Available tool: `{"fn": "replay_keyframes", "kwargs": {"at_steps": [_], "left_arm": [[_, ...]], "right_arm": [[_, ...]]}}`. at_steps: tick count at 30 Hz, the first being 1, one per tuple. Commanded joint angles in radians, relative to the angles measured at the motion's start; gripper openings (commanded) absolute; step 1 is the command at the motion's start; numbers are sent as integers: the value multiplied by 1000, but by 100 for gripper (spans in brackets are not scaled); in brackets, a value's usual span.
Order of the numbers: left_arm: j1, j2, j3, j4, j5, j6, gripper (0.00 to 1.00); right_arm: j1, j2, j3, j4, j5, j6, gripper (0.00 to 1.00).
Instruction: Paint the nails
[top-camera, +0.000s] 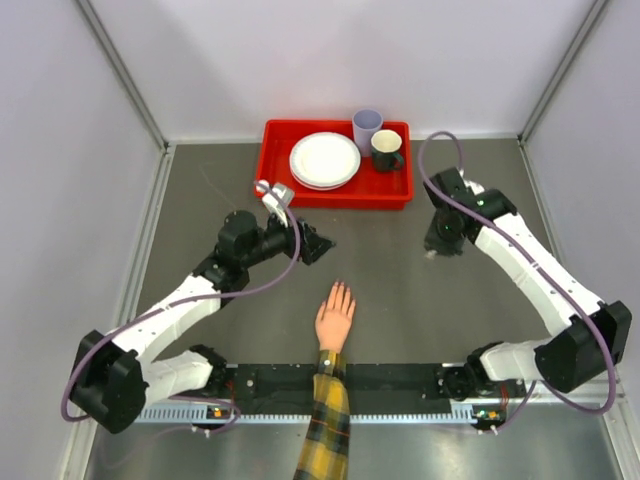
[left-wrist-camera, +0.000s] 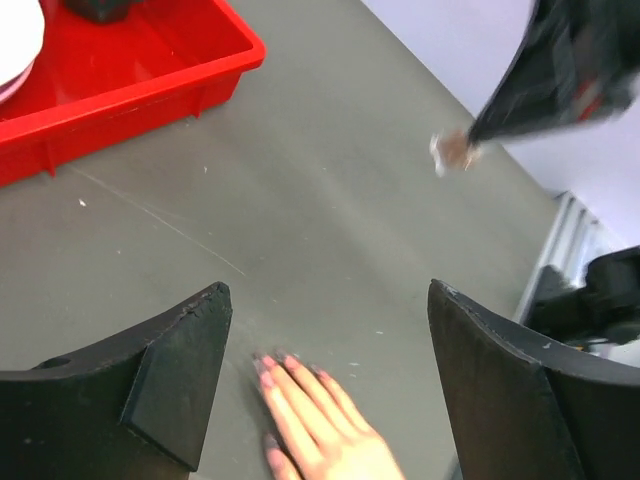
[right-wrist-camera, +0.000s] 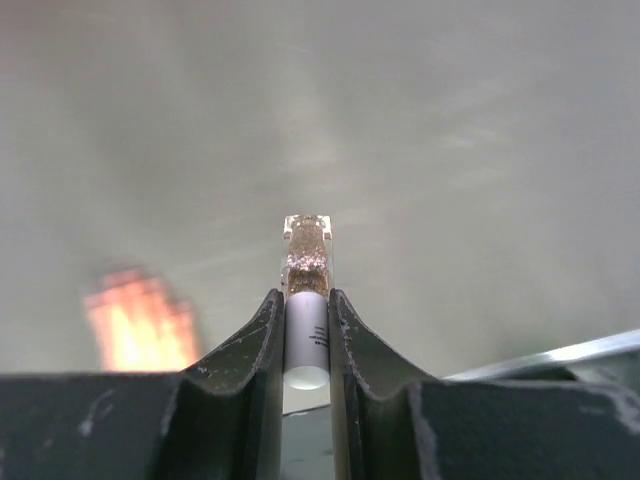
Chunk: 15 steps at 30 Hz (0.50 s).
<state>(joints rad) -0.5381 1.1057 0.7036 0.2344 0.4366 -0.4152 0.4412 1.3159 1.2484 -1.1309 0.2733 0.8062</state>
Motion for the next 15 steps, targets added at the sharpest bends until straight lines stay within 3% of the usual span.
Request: {"fn": "replay_keyframes", "kwargs": {"at_steps": [1, 3, 7, 8, 11, 15], "left_arm": [[-48, -15, -144, 542, -33, 105, 83], [-114, 51, -147, 592, -89, 239, 82], [-204, 181, -211, 840, -209, 392, 83], [-227, 242, -228, 965, -223, 407, 83], [-272, 342, -205, 1048, -194, 530, 83], [-307, 437, -179, 1132, -150, 587, 82]], "right_arm": [[80, 17, 153, -10, -68, 118, 0], [97, 51, 209, -32, -78, 165, 0], [111, 74, 240, -27, -163, 238, 0], [110, 72, 247, -30, -167, 251, 0], [111, 74, 287, -62, -172, 278, 0], [113, 75, 312, -86, -181, 298, 0]]}}
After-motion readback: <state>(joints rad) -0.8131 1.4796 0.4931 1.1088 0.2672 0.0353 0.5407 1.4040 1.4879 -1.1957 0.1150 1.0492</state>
